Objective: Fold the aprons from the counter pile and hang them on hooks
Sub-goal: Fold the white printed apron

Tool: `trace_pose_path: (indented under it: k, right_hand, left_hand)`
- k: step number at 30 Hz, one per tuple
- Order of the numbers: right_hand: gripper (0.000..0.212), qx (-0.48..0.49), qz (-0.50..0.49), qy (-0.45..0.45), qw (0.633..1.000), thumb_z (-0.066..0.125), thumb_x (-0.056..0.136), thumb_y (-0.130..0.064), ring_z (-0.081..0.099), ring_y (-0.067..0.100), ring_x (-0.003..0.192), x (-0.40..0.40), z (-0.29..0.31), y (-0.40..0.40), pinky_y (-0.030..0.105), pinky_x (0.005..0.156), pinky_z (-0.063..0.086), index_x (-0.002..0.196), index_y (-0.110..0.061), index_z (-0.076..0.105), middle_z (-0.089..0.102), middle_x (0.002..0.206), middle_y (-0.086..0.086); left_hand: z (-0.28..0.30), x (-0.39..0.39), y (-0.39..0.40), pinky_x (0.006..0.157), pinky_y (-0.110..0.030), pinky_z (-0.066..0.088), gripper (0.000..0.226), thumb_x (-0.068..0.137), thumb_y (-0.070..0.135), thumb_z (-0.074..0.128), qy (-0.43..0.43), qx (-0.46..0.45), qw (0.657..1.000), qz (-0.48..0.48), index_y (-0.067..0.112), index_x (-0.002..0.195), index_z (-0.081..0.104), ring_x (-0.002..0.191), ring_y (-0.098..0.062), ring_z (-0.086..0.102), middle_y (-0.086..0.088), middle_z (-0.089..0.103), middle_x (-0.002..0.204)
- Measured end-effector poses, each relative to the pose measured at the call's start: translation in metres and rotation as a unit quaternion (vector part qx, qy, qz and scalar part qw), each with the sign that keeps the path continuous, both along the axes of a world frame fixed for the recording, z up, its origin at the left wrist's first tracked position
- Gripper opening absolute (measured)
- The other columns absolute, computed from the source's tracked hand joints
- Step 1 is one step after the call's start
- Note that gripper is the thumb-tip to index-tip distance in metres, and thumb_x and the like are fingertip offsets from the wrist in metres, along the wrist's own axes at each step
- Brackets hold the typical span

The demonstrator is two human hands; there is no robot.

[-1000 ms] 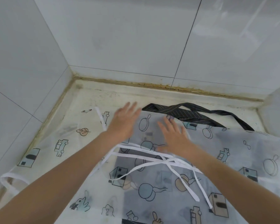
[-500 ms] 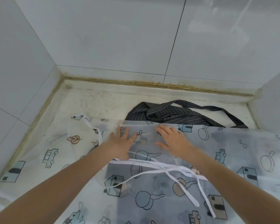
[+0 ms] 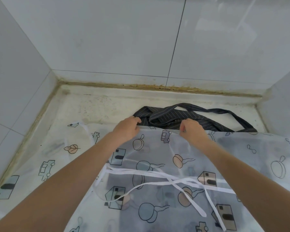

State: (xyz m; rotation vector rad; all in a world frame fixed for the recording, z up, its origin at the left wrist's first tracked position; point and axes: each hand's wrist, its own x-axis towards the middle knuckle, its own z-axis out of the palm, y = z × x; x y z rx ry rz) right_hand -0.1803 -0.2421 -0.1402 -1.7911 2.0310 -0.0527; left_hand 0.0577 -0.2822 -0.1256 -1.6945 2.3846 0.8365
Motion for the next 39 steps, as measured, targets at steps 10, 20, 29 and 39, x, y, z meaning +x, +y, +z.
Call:
trace_pose_path:
  k: [10,20,29,39]
  right_hand:
    - [0.011,0.066,0.032,0.015,0.997,0.057,0.088,-0.007,0.064,0.022,0.086,-0.014,0.006,-0.021,0.036,0.081,0.054,0.082,-0.015,0.062,0.068,0.092,0.004]
    - [0.014,0.138,0.048,-0.069,0.987,0.046,0.097,-0.013,0.061,0.01,0.05,-0.015,0.031,-0.026,0.022,0.054,0.043,0.098,-0.006,0.058,0.064,0.091,0.01]
    - [0.014,0.148,0.015,-0.147,0.978,0.07,0.083,-0.013,0.05,0.02,0.053,-0.004,0.03,-0.022,0.019,0.048,0.041,0.075,-0.008,0.059,0.061,0.052,0.005]
    - [0.01,0.205,0.05,-0.114,0.971,0.055,0.092,-0.009,0.061,0.004,0.047,-0.004,0.039,-0.027,0.014,0.047,0.041,0.086,-0.007,0.062,0.065,0.052,-0.005]
  left_hand:
    - [-0.009,-0.001,-0.006,0.077,-0.032,0.046,0.009,0.087,0.015,0.062,0.029,0.036,0.998,0.051,0.015,0.09,0.054,0.084,-0.024,0.061,-0.005,0.06,0.095]
    - [-0.012,0.016,-0.008,0.07,-0.026,0.04,0.021,0.084,0.026,0.068,0.027,0.043,0.997,0.051,0.011,0.097,0.062,0.076,-0.016,0.055,0.0,0.056,0.09]
    - [0.005,0.007,-0.019,0.051,-0.016,0.041,0.012,0.081,0.02,0.071,0.079,0.074,0.993,0.043,0.016,0.077,0.061,0.05,-0.008,0.052,0.0,0.061,0.077]
    - [0.014,0.004,-0.032,0.06,-0.035,0.053,0.021,0.094,0.027,0.052,0.023,0.096,0.995,0.004,0.01,0.096,0.065,0.061,-0.019,0.065,-0.014,0.07,0.086]
